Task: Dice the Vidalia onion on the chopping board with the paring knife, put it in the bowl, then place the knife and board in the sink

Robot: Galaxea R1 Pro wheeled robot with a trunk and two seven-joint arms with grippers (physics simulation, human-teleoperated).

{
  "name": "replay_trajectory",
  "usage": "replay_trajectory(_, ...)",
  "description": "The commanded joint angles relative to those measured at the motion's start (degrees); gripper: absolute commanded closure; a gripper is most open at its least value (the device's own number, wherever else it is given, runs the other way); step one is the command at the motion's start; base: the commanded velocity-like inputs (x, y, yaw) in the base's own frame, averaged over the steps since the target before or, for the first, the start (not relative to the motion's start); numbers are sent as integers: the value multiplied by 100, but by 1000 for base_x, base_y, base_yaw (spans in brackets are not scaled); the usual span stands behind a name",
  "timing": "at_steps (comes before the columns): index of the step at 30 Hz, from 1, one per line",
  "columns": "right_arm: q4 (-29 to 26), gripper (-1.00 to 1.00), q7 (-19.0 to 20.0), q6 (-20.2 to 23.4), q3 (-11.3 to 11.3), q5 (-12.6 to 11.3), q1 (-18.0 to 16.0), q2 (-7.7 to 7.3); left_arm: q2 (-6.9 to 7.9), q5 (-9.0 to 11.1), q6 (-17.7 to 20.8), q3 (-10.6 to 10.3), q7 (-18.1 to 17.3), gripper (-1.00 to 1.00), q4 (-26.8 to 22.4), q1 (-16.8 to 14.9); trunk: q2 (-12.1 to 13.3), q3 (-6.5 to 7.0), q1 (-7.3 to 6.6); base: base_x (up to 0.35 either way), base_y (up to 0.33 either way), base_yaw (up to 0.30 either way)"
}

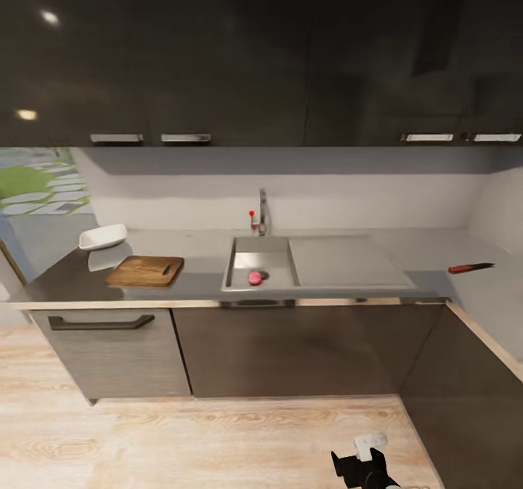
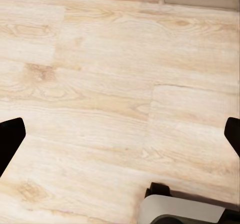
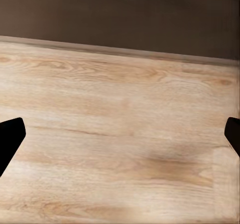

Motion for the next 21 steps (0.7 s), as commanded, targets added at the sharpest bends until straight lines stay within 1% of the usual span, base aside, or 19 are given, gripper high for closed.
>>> replay_trajectory(1,5,-100,15,-17,29,-20,-5,-1,0,3,-10,-1,14,-100,-6,0,-12,-10,4,9,-277,-62)
replay_trajectory(5,5,-100,14,-17,29,-20,-5,-1,0,3,-10,-1,14,-100,-10,0,-12,-7,4,4,-175,-28)
replay_trajectory(8,5,-100,13,-17,29,-20,-5,-5,2,0,-10,-2,14,-100,-17,0,-12,-6,4,1,-36,-5)
replay_trajectory(13,5,-100,13,-17,29,-20,-5,-9,78,-2,17,2,22,-100,-201,-9,-12,-6,4,0,-7,-1)
replay_trajectory(15,5,-100,13,-17,29,-20,-5,-10,110,-1,63,5,29,-100,-524,-14,-12,-6,4,0,-2,0)
replay_trajectory(16,5,-100,13,-17,29,-20,-5,-10,114,0,125,6,33,-100,-778,-15,-12,-6,4,0,0,0)
replay_trajectory(17,5,-100,11,-17,29,-20,-5,-10,119,2,313,7,36,-100,-1169,-16,-12,-6,4,0,0,0)
replay_trajectory(18,5,-100,12,-17,29,-20,-5,-12,118,2,417,5,37,-100,-1312,-17,-12,-6,4,0,0,0)
replay_trajectory(19,5,-100,10,-17,29,-20,-5,-14,116,3,691,3,38,-100,-1620,-17,-12,-6,4,0,0,0)
replay_trajectory(20,5,-100,11,-17,29,-20,-5,-15,116,3,858,2,38,-100,-1784,-17,-12,-6,4,0,0,0)
replay_trajectory(21,5,-100,12,-17,29,-20,-5,-15,115,3,1229,-4,36,-100,-2121,-17,-12,-6,4,0,0,0)
